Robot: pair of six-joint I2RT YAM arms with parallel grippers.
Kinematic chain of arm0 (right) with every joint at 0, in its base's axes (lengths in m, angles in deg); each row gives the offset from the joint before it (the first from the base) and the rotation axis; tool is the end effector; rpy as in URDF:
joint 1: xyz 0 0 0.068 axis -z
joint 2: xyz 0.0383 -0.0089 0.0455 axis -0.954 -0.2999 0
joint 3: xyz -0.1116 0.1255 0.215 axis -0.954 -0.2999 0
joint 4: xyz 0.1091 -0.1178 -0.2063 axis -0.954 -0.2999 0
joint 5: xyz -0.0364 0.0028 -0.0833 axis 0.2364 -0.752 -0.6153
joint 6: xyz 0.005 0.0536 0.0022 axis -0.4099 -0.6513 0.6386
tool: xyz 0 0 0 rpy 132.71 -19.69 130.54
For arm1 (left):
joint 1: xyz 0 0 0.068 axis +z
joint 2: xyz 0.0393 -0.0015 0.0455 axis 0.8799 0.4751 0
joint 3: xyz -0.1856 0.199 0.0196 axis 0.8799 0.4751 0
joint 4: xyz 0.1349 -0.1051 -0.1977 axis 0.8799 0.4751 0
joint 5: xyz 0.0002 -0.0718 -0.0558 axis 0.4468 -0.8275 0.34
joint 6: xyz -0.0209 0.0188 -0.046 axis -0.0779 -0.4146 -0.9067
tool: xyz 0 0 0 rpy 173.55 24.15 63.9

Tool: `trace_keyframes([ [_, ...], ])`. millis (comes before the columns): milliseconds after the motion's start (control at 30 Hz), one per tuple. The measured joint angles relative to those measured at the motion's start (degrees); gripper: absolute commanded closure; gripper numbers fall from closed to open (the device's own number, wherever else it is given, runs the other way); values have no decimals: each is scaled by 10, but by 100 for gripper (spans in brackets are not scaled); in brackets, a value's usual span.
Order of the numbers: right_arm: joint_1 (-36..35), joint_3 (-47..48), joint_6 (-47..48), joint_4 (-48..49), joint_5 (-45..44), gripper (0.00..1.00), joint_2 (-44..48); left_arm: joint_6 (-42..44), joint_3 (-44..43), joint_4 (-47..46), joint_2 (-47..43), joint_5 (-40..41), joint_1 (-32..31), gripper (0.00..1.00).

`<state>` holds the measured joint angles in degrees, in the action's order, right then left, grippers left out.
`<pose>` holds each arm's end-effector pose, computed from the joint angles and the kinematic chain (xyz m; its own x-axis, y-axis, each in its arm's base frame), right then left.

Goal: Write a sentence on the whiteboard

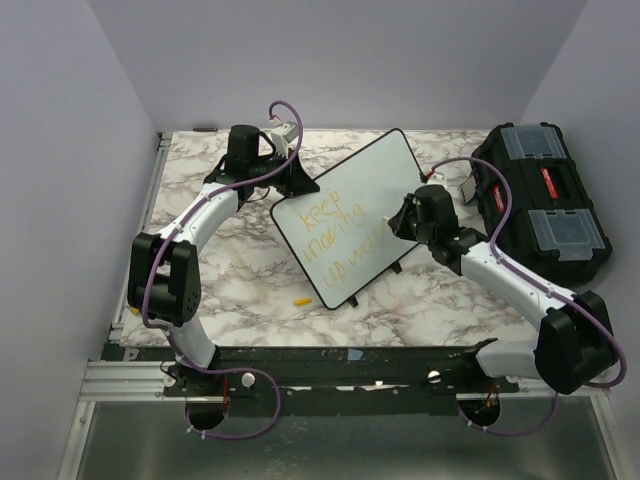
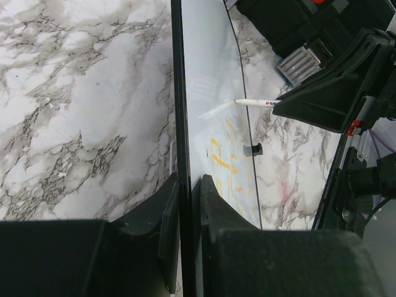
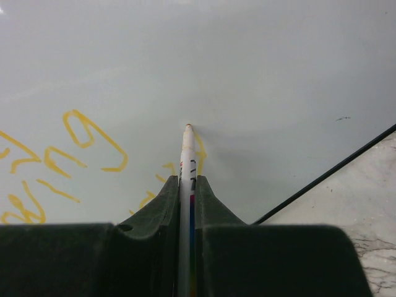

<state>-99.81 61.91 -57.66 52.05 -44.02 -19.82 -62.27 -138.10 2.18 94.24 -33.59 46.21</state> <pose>0.2561 0.1262 0.2511 -0.6037 0.2549 -0.7554 -0.0492 0.9338 0.3543 0.3731 -0.1308 0.2942 -0.6172 0.0299 -0.7863 0.7020 0.4724 -0.5330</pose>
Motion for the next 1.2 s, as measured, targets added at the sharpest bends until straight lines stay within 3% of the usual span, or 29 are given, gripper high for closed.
trace_keyframes([
  [433, 0, 16, 0, 4, 1, 99, -10, 0, 0, 0, 0, 0, 0, 100],
  [1200, 0, -63, -9, 16, 2, 99, 37, -1, 0, 3, 0, 2, 0, 100],
])
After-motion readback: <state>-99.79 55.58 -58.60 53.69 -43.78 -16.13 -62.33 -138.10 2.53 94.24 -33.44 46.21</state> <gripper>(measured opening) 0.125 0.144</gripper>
